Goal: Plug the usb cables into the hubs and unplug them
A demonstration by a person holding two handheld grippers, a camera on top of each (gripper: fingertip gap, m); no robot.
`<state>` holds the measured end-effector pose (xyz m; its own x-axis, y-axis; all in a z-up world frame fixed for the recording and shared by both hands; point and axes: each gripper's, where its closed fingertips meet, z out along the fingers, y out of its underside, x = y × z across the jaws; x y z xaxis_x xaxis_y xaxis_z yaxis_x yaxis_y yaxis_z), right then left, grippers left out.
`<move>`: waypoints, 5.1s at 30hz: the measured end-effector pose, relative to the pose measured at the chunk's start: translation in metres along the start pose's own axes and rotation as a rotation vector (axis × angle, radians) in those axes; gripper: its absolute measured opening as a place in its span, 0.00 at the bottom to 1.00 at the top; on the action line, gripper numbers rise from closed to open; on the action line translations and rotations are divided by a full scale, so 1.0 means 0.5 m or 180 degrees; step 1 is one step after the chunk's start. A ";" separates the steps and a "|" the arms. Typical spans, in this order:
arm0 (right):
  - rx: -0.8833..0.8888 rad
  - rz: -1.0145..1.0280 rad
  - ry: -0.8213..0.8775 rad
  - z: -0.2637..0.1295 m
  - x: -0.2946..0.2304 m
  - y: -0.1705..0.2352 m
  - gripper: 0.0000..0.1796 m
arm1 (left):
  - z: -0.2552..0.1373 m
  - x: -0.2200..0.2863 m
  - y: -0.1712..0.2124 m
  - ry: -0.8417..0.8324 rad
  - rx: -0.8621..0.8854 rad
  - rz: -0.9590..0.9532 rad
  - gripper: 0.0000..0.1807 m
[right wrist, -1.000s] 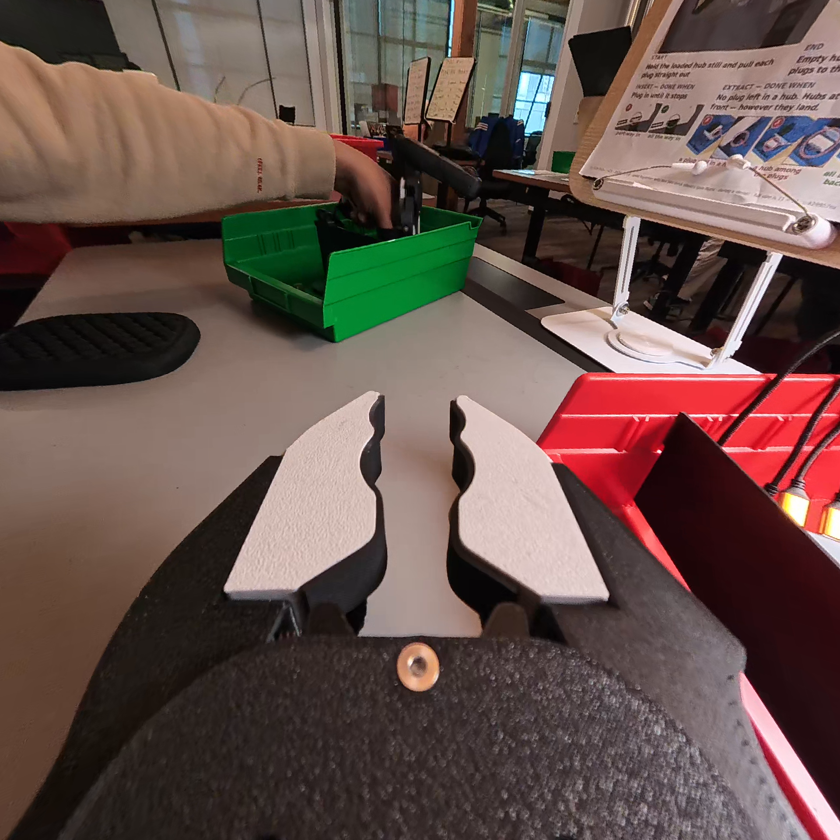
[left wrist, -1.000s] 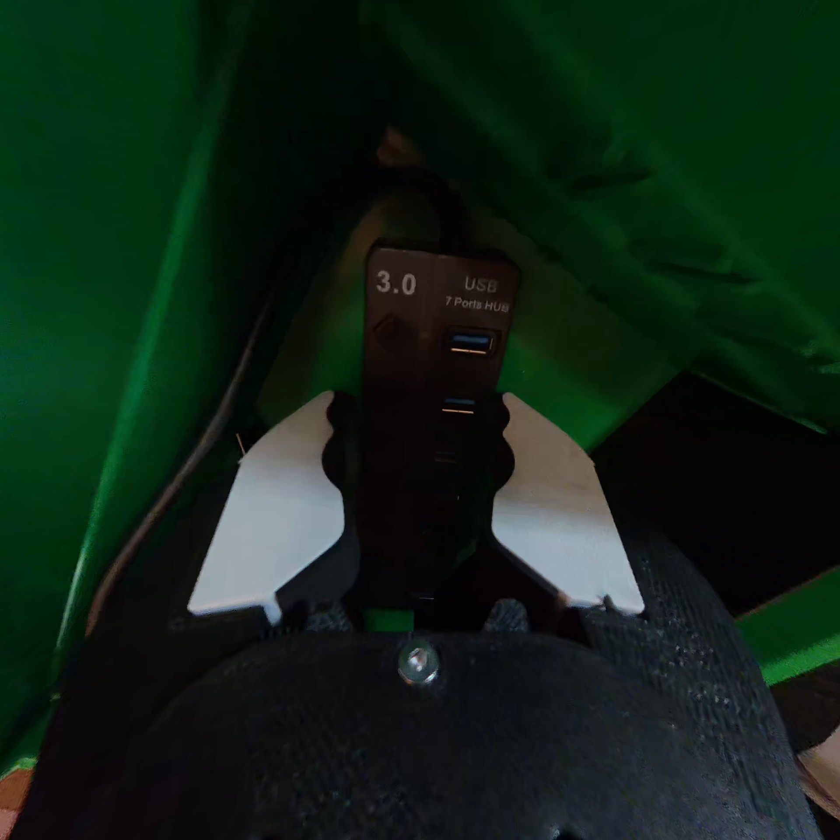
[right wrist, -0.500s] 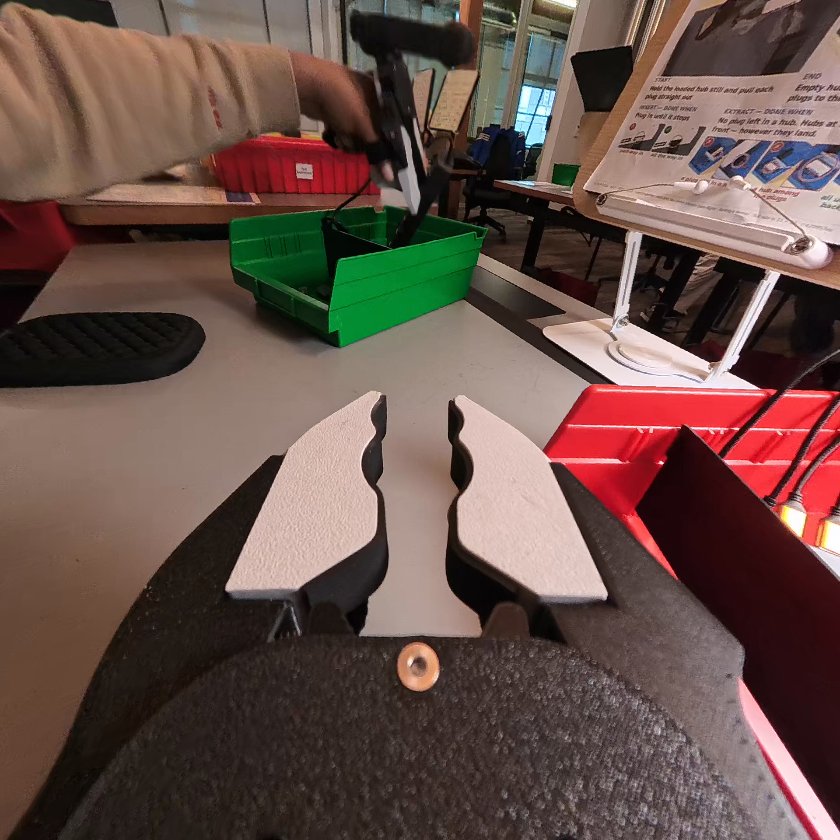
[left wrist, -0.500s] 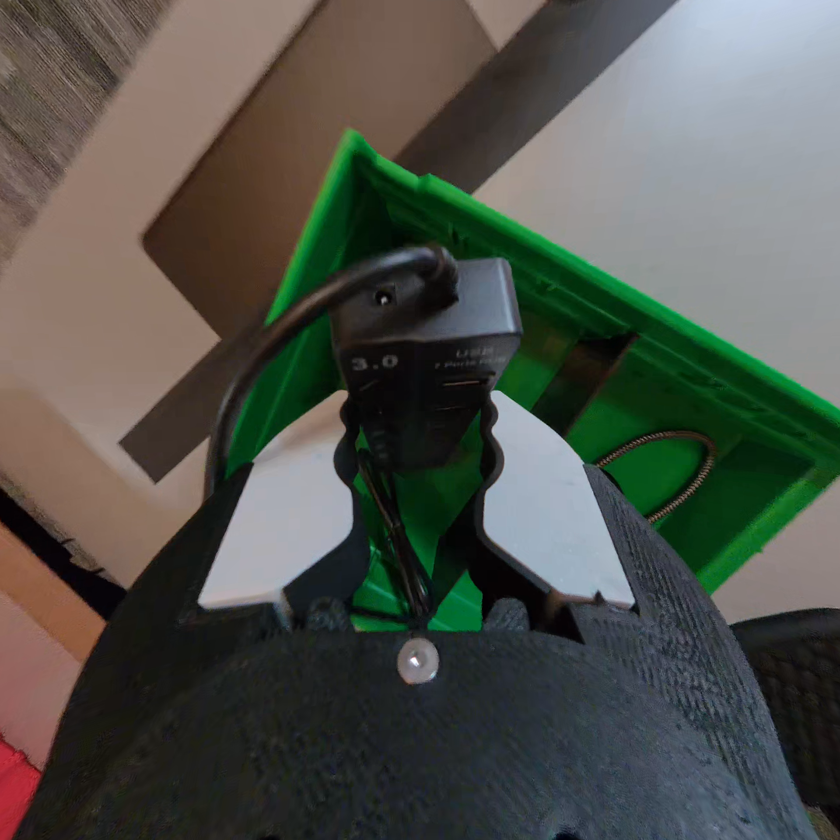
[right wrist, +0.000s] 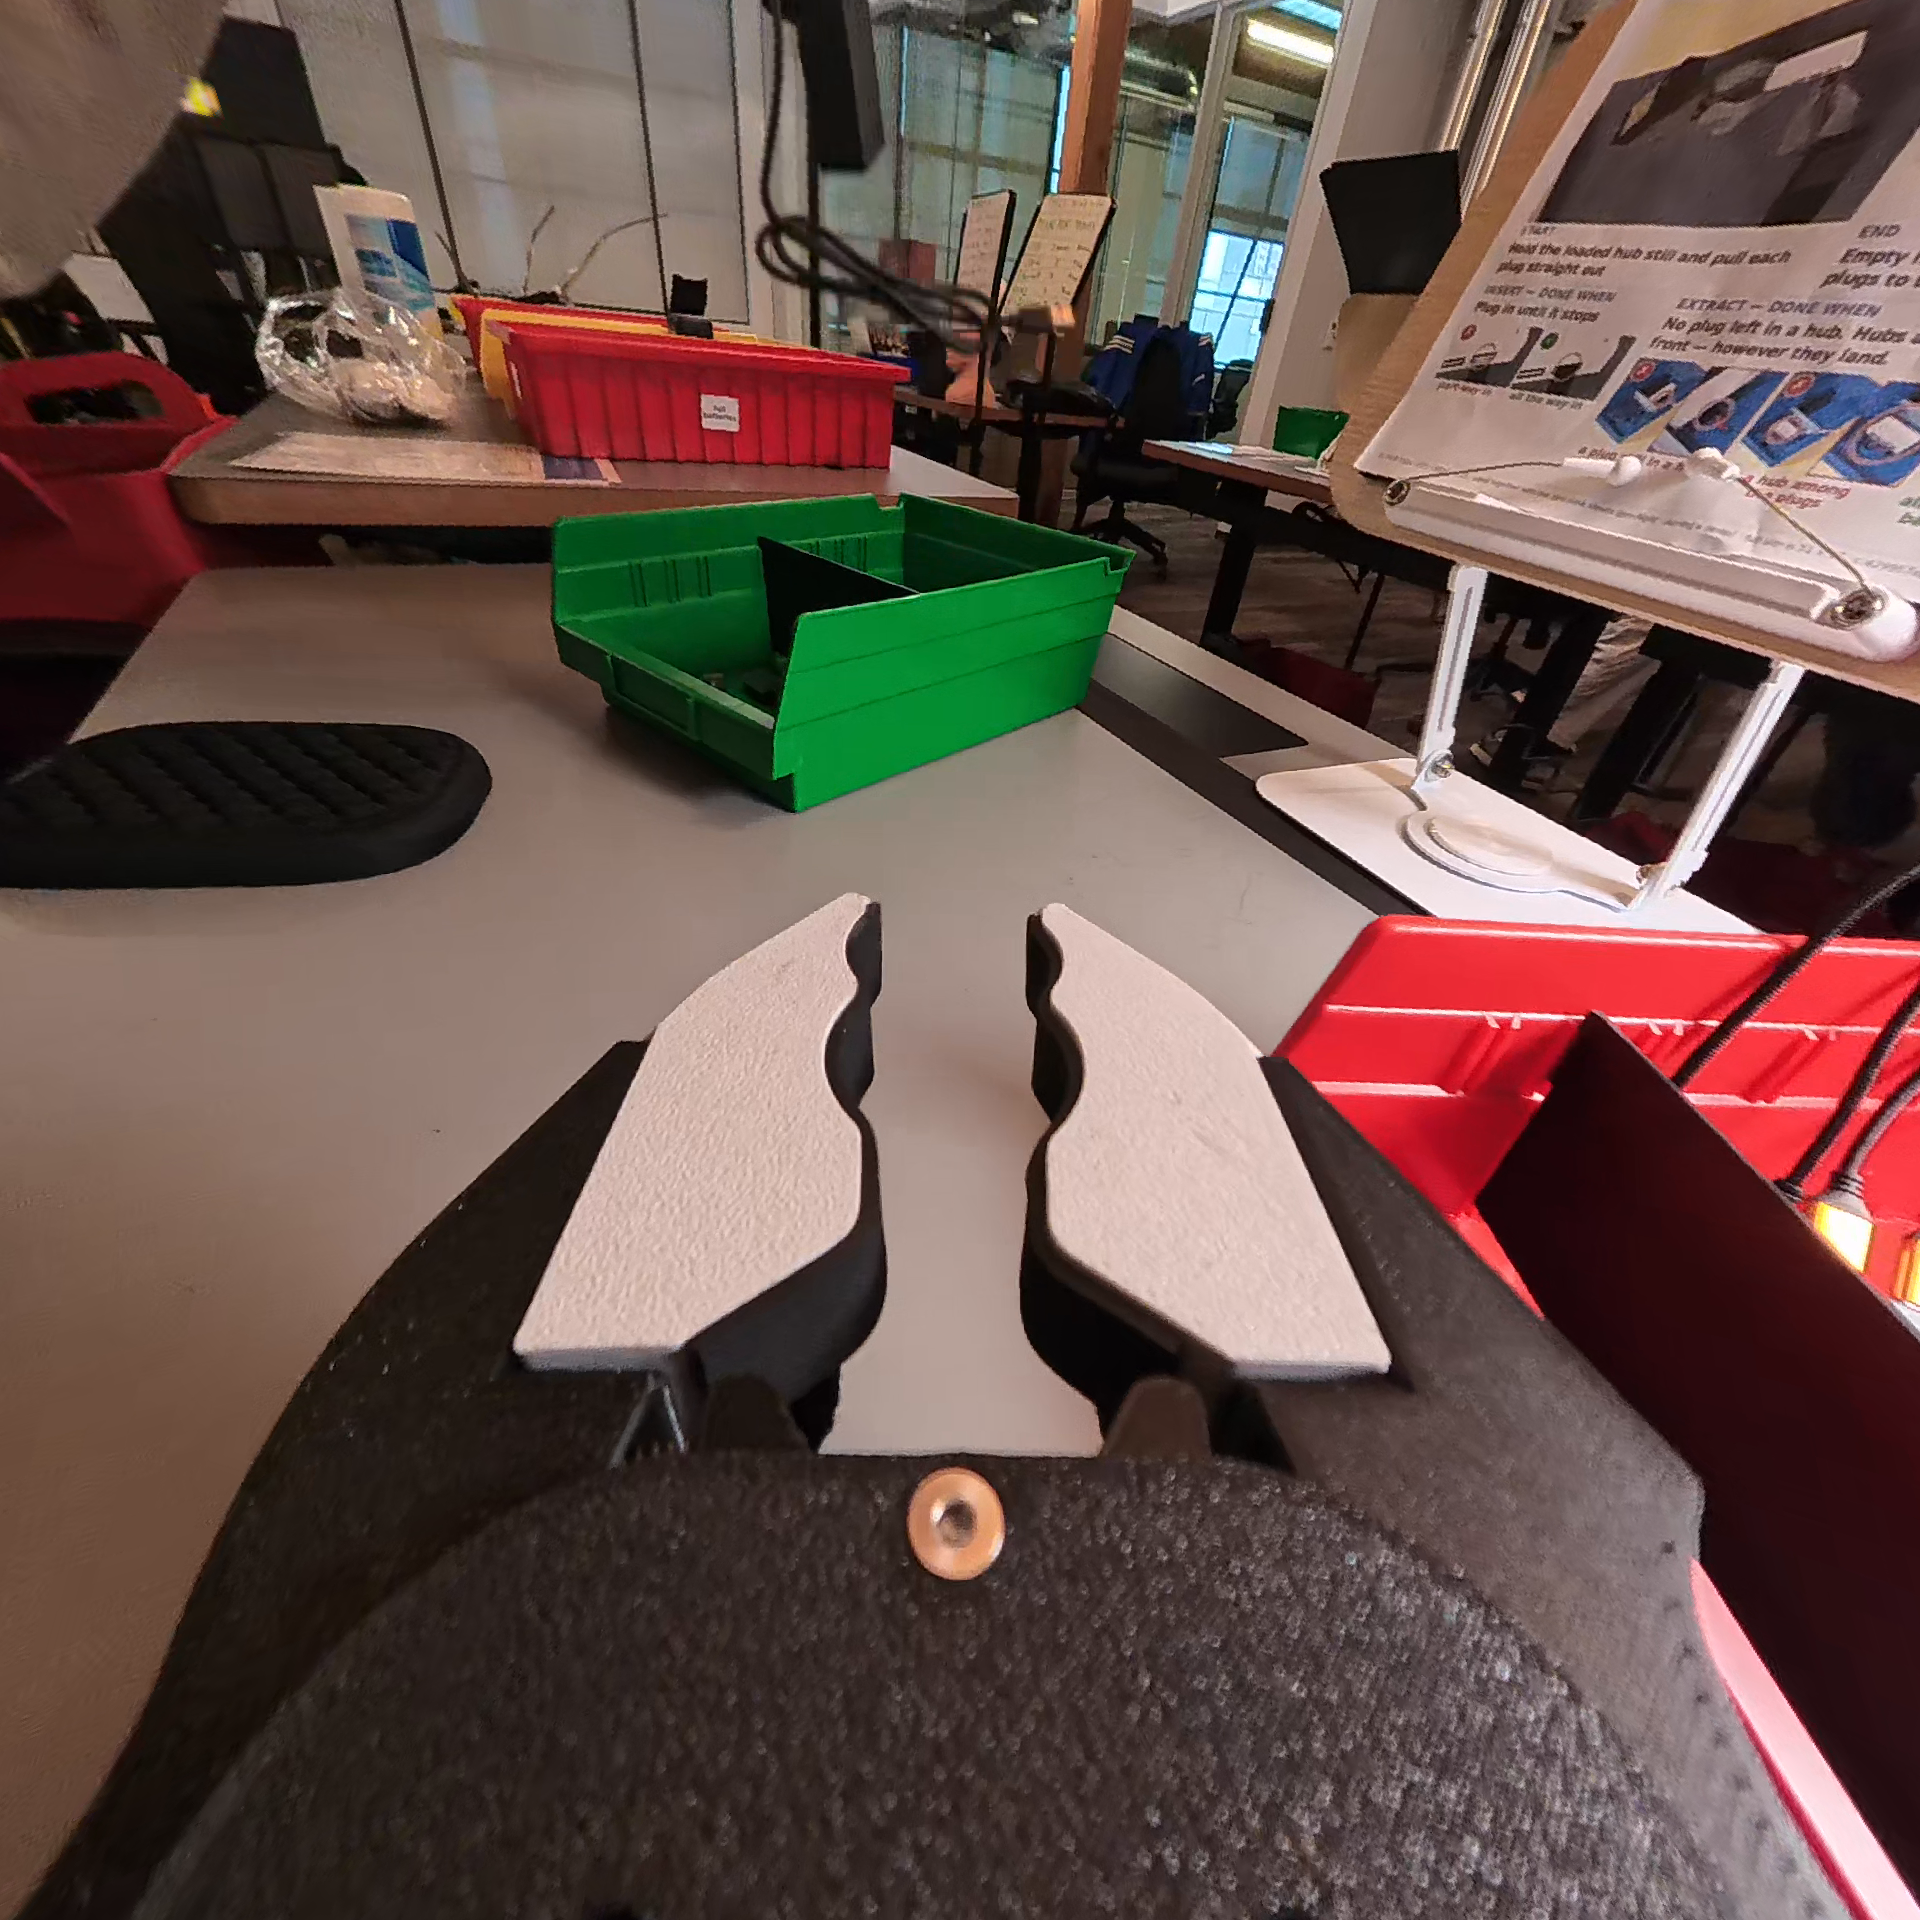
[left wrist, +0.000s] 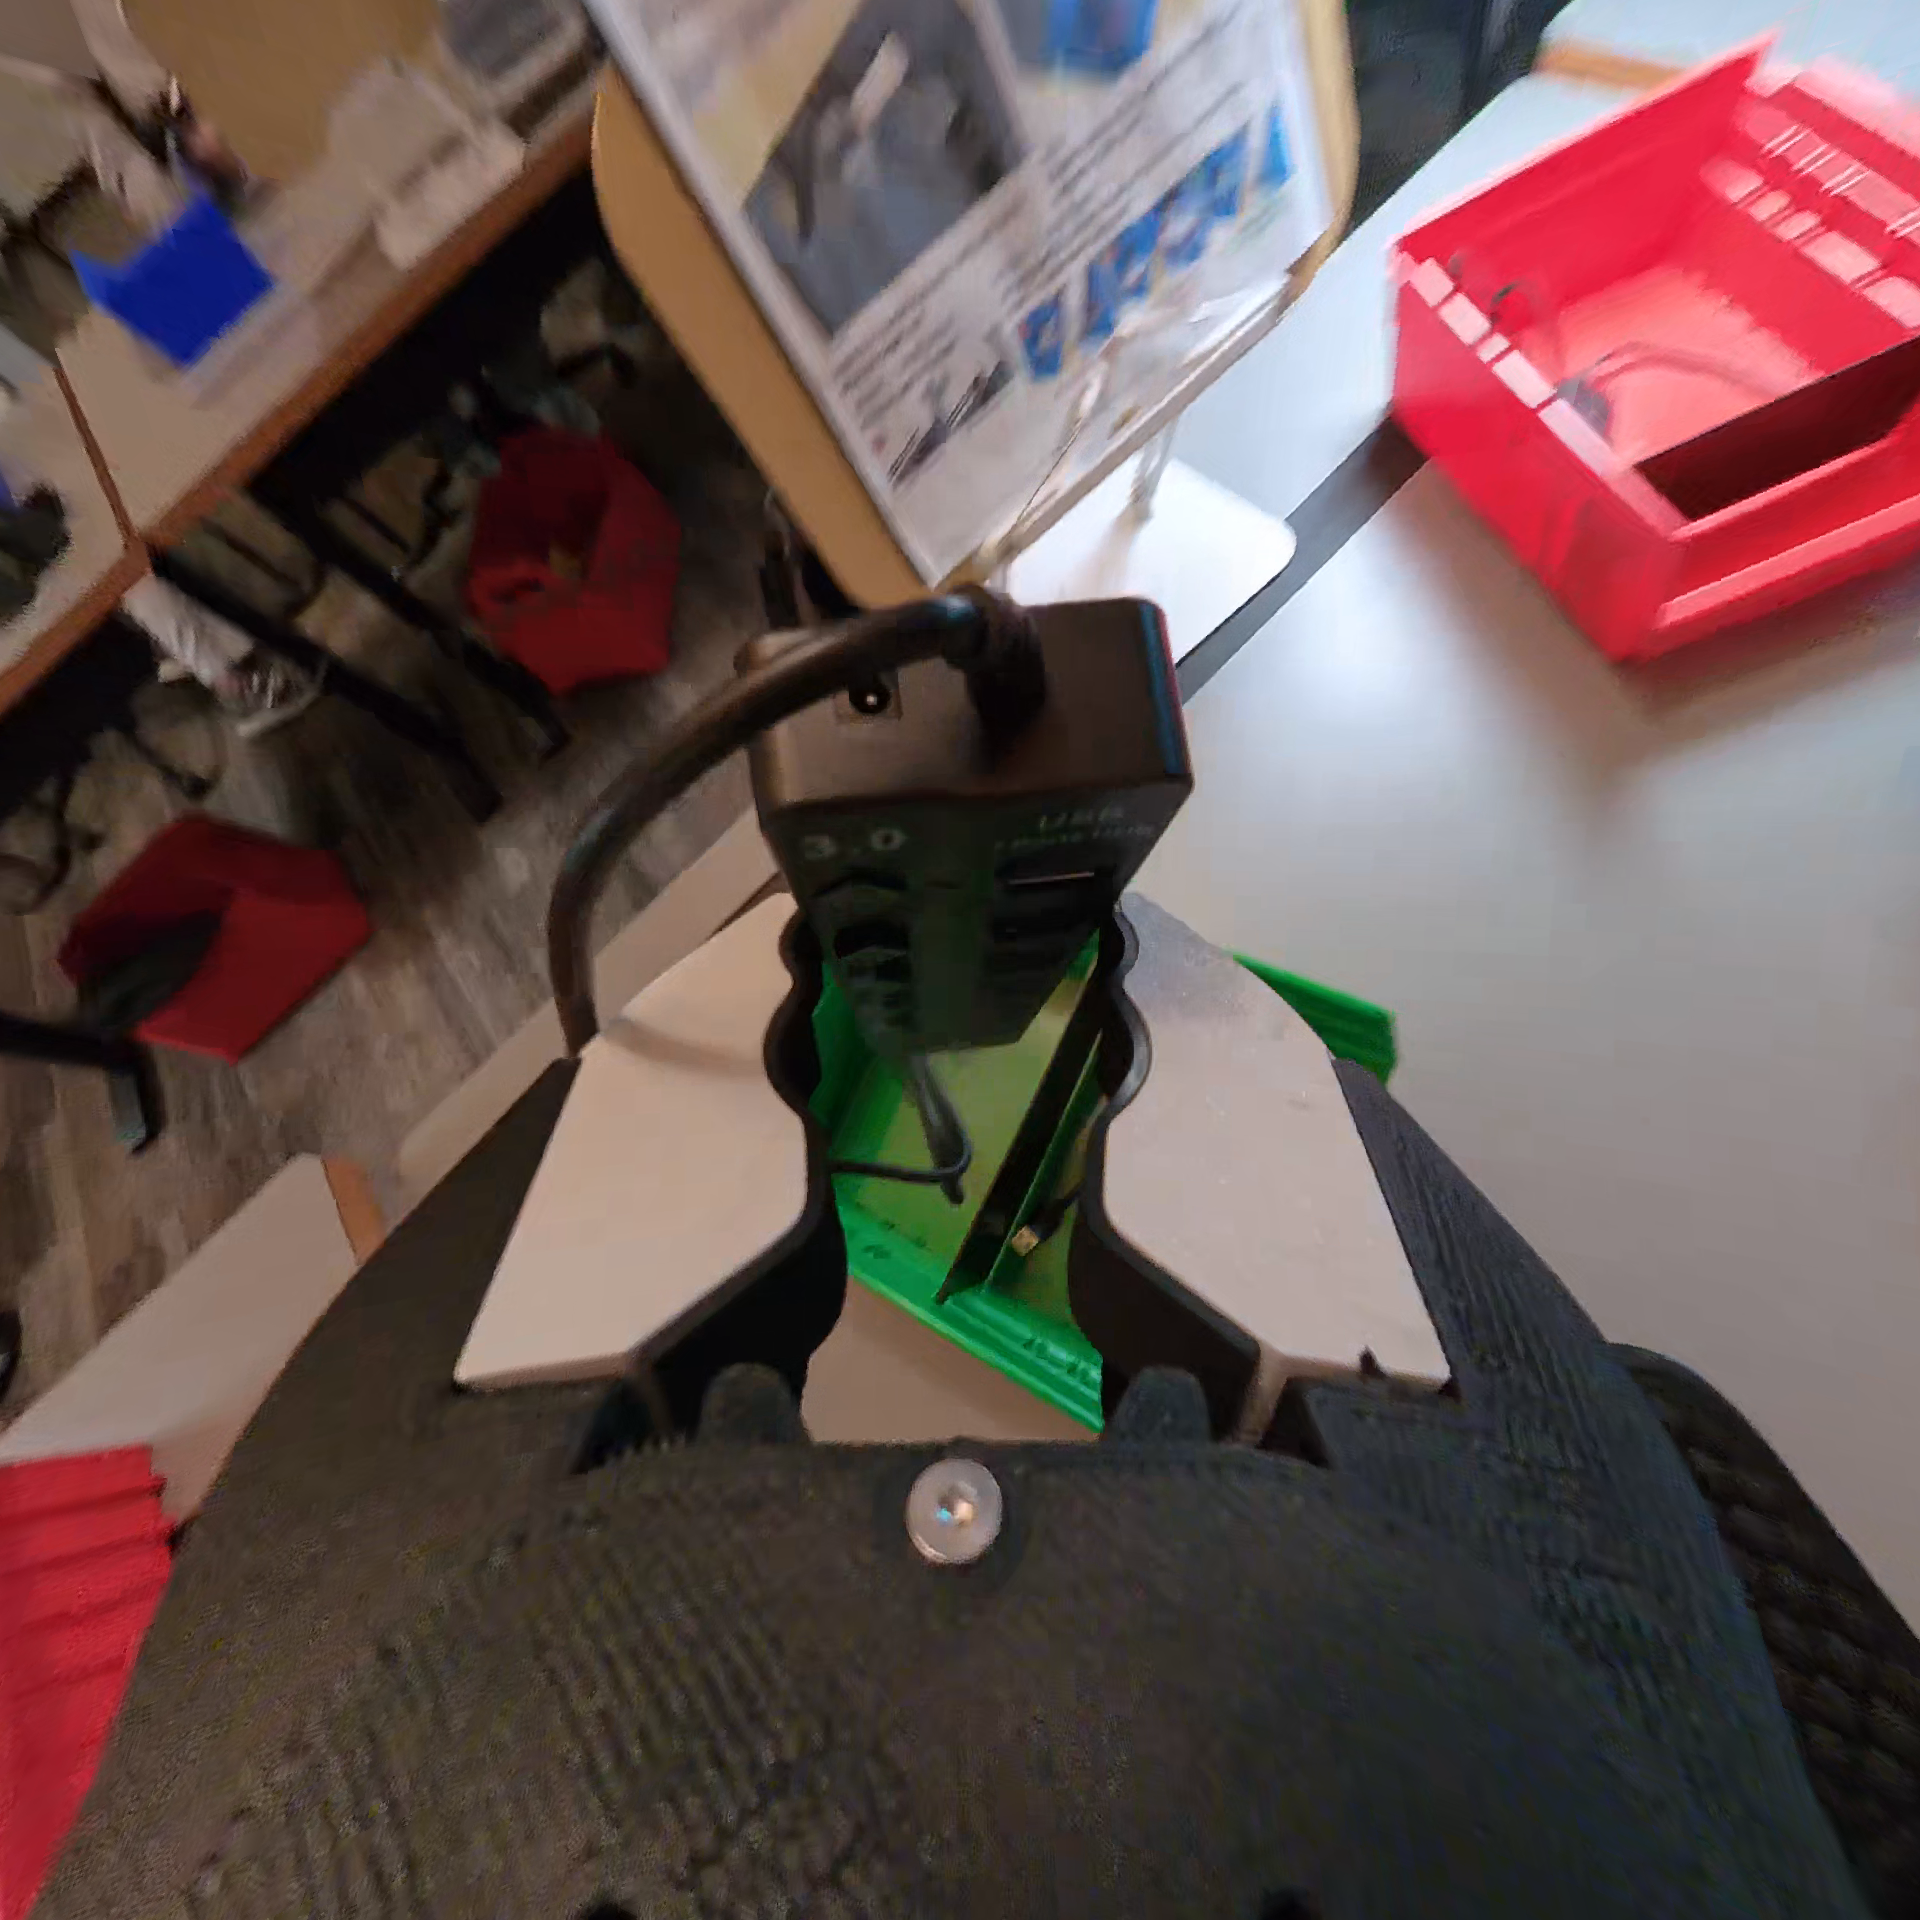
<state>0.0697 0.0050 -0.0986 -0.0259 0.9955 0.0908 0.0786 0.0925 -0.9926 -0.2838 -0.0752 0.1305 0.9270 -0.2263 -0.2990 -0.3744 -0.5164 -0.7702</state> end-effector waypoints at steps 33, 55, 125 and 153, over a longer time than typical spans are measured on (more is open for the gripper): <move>-0.0610 -0.0167 -0.0851 0.149 -0.169 -0.204 0.36 | 0.129 0.635 -0.076 0.2800 0.1340 0.0033 0.28; 0.0129 0.0269 -0.1145 0.173 -0.182 -0.225 0.33 | 0.119 0.629 -0.095 0.2720 0.1605 -0.0072 0.34; 0.0688 0.0415 -0.0569 0.013 -0.013 -0.318 0.40 | 0.146 0.372 -0.035 0.1136 0.1686 0.0109 0.28; 0.0387 0.0712 -0.0760 0.007 -0.034 -0.101 0.39 | 0.406 0.281 0.512 0.1705 -0.2017 0.0832 0.19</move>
<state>0.0629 -0.0169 -0.0502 -0.2550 0.9571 -0.1373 -0.0102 -0.1447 -0.9894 -0.2453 -0.0713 -0.2231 0.7352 -0.6778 0.0057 -0.6622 -0.7200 -0.2075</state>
